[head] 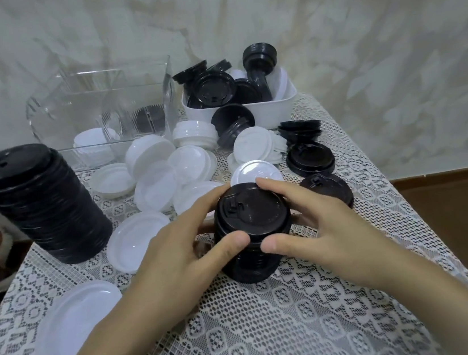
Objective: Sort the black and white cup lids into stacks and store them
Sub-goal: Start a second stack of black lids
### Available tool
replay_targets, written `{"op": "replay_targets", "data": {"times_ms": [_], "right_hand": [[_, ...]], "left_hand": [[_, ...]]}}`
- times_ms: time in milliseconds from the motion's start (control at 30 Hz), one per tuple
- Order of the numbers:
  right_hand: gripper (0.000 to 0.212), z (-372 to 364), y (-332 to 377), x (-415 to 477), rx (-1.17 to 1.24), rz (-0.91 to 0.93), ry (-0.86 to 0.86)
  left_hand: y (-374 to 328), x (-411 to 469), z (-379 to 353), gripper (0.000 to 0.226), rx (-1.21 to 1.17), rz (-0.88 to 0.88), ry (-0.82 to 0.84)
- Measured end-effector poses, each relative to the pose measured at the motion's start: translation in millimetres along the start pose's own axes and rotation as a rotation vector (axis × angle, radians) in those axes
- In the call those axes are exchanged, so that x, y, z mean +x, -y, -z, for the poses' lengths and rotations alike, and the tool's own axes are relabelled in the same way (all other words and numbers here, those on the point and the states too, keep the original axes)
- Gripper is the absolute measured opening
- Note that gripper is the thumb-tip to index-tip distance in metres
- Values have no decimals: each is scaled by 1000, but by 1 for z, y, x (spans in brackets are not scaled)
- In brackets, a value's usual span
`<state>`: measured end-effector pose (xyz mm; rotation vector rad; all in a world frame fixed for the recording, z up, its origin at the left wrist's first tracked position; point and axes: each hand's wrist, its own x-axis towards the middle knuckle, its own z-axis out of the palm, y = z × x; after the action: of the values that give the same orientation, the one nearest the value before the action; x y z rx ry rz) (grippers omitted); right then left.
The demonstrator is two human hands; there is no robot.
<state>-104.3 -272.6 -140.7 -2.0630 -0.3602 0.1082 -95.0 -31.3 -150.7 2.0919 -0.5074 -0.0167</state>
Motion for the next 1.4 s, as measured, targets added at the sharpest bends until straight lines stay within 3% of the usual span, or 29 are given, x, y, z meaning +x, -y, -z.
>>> {"op": "replay_targets", "data": {"times_ms": [167, 233, 300, 400, 500, 633, 733, 833, 1033, 1400], "right_hand": [[82, 6, 0, 4, -66, 12, 52], [69, 13, 1, 4, -10, -2, 66], [49, 25, -1, 3, 9, -11, -40], [36, 46, -18, 4, -339, -93, -296], [61, 51, -33, 5, -660, -229, -229], [60, 47, -39, 5, -585, -255, -240], [44, 51, -15, 4, -210, -165, -364], [38, 45, 14, 3, 23, 2, -280], [48, 9, 31, 2, -113, 115, -73], [54, 10, 23, 0, -48, 117, -25]], "left_hand": [[-3, 2, 0, 79, 67, 23, -1], [-4, 2, -2, 75, 29, 37, 3], [-4, 2, -4, 72, -3, 44, -4], [-5, 0, -6, 71, -23, 59, -15], [-6, -2, -6, 68, -29, 63, -15], [-8, -4, -8, 65, -26, 57, -37], [-8, -5, -8, 64, -25, 58, -31], [-3, -3, -7, 73, -30, 65, -21], [2, -1, -8, 79, -83, 44, 6], [4, 0, -8, 76, -113, 30, 21]]}}
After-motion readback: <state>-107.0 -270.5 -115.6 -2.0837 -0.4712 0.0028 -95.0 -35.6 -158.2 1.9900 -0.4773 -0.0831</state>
